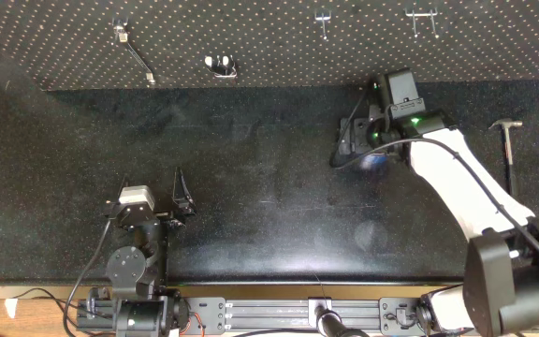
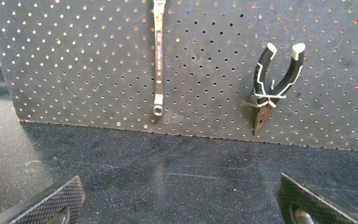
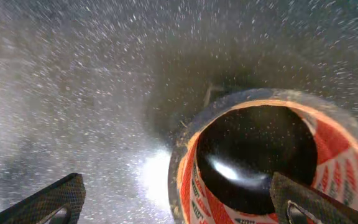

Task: Place Tools Onto Pegboard

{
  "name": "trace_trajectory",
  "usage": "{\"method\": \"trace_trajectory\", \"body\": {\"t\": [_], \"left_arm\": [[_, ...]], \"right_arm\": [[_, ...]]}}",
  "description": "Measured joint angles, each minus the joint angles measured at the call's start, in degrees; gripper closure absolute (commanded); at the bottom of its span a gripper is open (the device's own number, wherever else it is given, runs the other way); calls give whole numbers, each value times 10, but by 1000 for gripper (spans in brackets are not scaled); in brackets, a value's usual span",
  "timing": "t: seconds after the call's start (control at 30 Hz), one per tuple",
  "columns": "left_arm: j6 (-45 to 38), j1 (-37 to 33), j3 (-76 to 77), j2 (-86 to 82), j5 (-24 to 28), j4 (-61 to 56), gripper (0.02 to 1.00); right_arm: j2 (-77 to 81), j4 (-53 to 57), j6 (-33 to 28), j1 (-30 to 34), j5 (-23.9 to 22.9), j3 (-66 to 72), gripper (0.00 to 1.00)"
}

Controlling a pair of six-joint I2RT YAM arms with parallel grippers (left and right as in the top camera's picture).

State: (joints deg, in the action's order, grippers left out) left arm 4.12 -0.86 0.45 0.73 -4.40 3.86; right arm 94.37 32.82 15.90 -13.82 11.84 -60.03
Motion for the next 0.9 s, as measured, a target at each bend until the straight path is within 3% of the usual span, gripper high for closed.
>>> {"method": "trace_trajectory", "body": {"t": [0.03,0.07,0.2,0.57,0.73,0.9], "left_arm": [[0,0,0,0,0,0,23],[0,0,0,0,0,0,23],[0,0,0,0,0,0,23],[0,0,0,0,0,0,23],[0,0,0,0,0,0,23],[0,0,0,0,0,0,23]], "right_arm": [[6,0,-4,-2,0,0,272],[13,0,-15,-6,0,0,450],[18,-1,-28,-16,-10,0,895],[7,-10,-43,-19,-32,-1,925],[-145,-89,-43,-38,-45,2,925],[-293,-211,-45,-113,-53,-9,925]]}}
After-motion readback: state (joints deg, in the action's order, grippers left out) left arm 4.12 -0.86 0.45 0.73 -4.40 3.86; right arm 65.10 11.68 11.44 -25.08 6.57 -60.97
